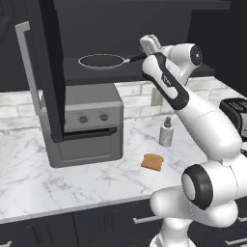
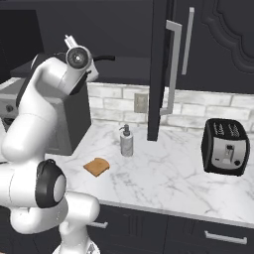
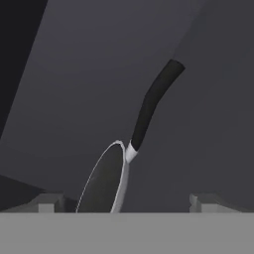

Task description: Pick the pan from the cabinet and place it on the stove. Then turn on the stove burner for the pan.

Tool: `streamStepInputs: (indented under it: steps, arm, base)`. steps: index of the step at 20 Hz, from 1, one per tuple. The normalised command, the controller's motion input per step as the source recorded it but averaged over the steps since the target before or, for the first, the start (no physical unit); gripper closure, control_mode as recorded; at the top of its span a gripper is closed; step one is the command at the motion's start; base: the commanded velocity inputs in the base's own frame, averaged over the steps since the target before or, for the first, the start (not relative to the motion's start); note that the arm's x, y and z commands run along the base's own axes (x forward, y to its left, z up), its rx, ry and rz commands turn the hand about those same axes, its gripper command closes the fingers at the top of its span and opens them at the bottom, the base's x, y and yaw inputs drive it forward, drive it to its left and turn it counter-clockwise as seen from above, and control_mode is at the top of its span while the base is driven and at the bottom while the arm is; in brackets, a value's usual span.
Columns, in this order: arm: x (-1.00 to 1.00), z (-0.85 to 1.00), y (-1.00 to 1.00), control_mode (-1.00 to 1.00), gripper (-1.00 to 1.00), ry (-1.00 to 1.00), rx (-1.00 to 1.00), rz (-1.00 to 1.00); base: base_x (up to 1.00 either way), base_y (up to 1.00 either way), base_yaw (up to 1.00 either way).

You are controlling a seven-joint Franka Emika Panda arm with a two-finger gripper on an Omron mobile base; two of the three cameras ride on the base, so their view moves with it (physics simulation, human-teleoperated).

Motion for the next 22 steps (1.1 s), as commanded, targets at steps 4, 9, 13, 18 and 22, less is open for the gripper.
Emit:
streamStepInputs:
  steps: [4, 9, 13, 18, 22]
  arm:
    - [0.44, 0.0, -0.13, -1.0, -1.0, 0.0, 0.02, 0.0]
    - [0.36, -0.03, -0.08, -1.0, -1.0, 0.0, 0.0, 0.0]
    - [0.32, -0.08, 0.0, -1.0, -1.0, 0.0, 0.0, 0.0]
    - [0.29, -0.25, 0.0, -1.0, -1.0, 0.02, -0.06, 0.0]
    - [0.27, -0.29, 0.0, -1.0, -1.0, 0.01, -0.05, 0.0]
  base:
    - [0.0, 0.0, 0.0]
    - [0.0, 0.0, 0.0]
    - [0.0, 0.0, 0.0]
    - [0.0, 0.0, 0.0]
    - [0.0, 0.0, 0.0]
